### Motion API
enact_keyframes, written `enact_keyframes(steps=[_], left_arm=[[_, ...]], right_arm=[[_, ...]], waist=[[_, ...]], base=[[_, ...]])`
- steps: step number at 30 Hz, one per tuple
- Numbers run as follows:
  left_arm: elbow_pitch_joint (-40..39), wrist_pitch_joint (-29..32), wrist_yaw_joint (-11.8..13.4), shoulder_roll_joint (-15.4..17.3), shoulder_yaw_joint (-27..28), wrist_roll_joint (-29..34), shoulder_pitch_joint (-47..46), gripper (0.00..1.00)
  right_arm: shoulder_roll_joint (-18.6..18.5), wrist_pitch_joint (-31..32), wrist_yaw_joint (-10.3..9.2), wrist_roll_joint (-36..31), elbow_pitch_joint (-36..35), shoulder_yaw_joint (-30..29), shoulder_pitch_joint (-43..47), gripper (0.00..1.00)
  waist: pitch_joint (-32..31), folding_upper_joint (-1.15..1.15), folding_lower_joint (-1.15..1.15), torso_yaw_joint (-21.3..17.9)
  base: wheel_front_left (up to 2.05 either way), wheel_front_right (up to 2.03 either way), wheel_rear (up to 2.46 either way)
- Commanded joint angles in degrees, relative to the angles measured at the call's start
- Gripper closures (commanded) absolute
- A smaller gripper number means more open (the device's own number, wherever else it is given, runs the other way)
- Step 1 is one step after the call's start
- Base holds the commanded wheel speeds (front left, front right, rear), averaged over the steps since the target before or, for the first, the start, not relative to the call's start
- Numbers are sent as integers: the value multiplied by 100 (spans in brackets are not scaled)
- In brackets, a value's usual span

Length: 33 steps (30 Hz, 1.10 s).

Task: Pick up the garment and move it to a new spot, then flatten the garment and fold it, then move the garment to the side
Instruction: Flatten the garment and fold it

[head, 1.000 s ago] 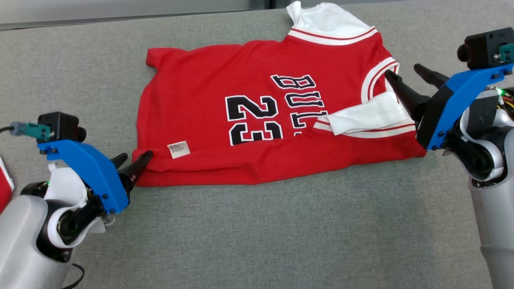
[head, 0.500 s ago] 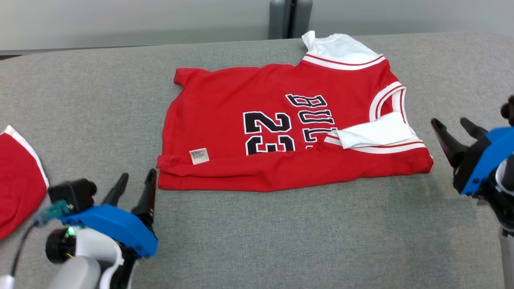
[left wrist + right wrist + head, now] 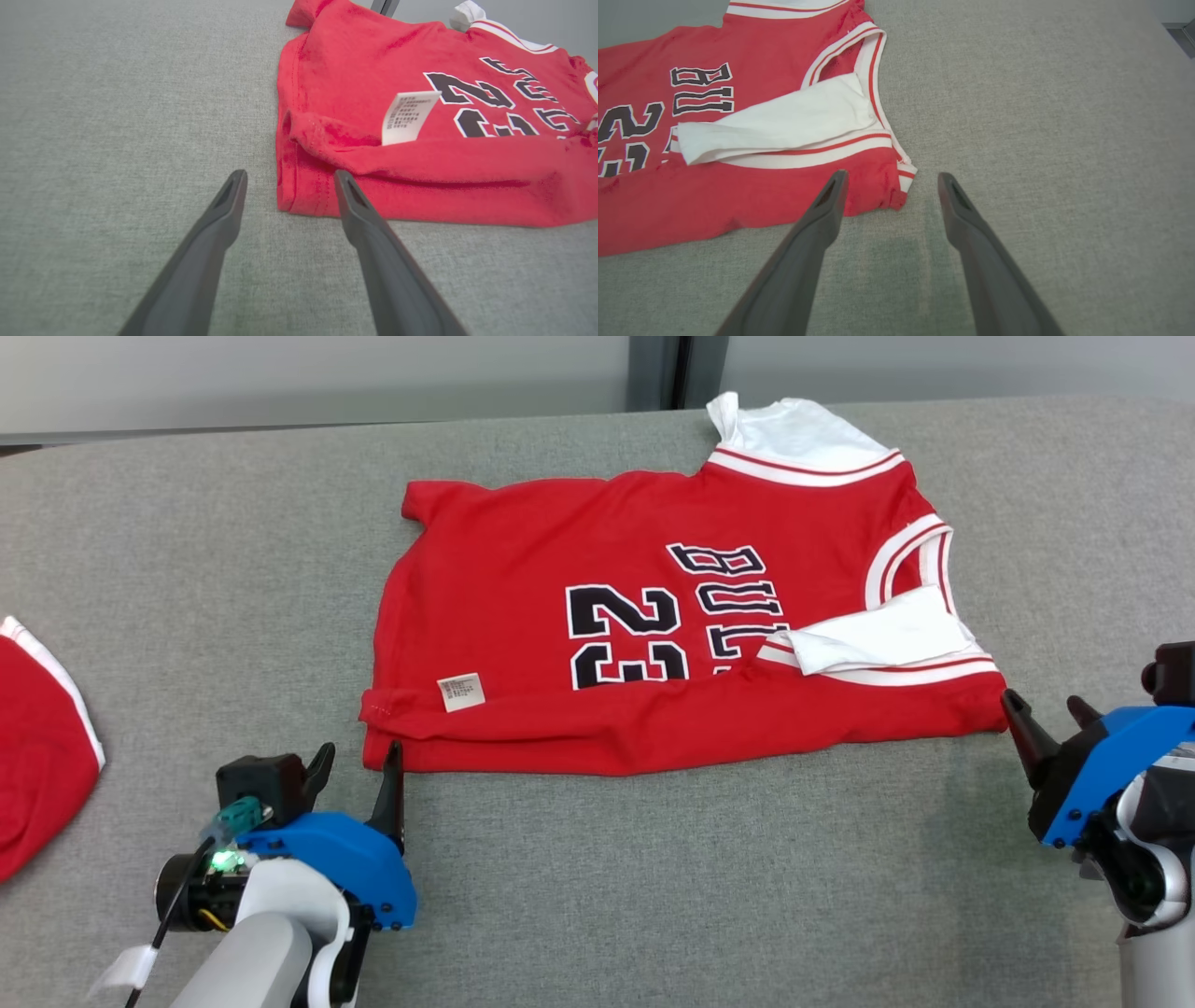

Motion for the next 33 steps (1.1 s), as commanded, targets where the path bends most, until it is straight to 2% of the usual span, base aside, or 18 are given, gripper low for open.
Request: enact_keyframes(steps=[1,14,19,20,21,22,23,24,25,29,33], left_arm=[[191,34,36,-68,-53,37,-218,0],[819,88,-122,-263,-245,61,-550,0],[1099,313,-213,-340,-394,12,-555,2],[1148,351,-218,-359,-417,7,-545,16],[1200,406,-231,-382,-440,-20,-526,53],[1254,470,-260,-400,-483,-39,-506,66],[1279,497,-281,-417,-507,-56,-494,100],[1311,525,-303,-446,-513,-89,-481,100],[1338,536,-316,-452,-531,-97,-469,100],[1281,437,-396,-444,-443,-209,-419,100],[1023,307,-371,-324,-329,-276,-367,100]], right_arm=[[70,-47,1,-120,164,-31,-123,0],[304,-385,1,-409,1056,-218,-614,0],[340,-461,1,-455,1406,-205,-766,0],[348,-468,1,-457,1471,-184,-783,0],[353,-467,1,-458,1548,-158,-798,0],[354,-445,1,-474,1625,-112,-802,0],[353,-469,1,-463,1670,-95,-817,56],[358,-481,1,-437,1708,-107,-832,83],[361,-449,1,-426,1749,-86,-818,100],[267,-596,1,-318,1602,-93,-724,100],[194,-619,1,-197,1216,-137,-511,100]], waist=[[48,0,0,-21],[376,0,0,-30],[458,0,0,11],[468,0,0,17],[476,0,0,23],[481,0,0,30],[484,0,0,36],[479,0,0,43],[468,0,0,52],[341,0,0,92],[164,0,0,95]], base=[[0,0,0],[0,0,0],[0,0,0],[0,0,0],[0,0,0],[0,0,0],[0,0,0],[0,0,0],[0,0,0],[0,0,0],[0,0,0]])
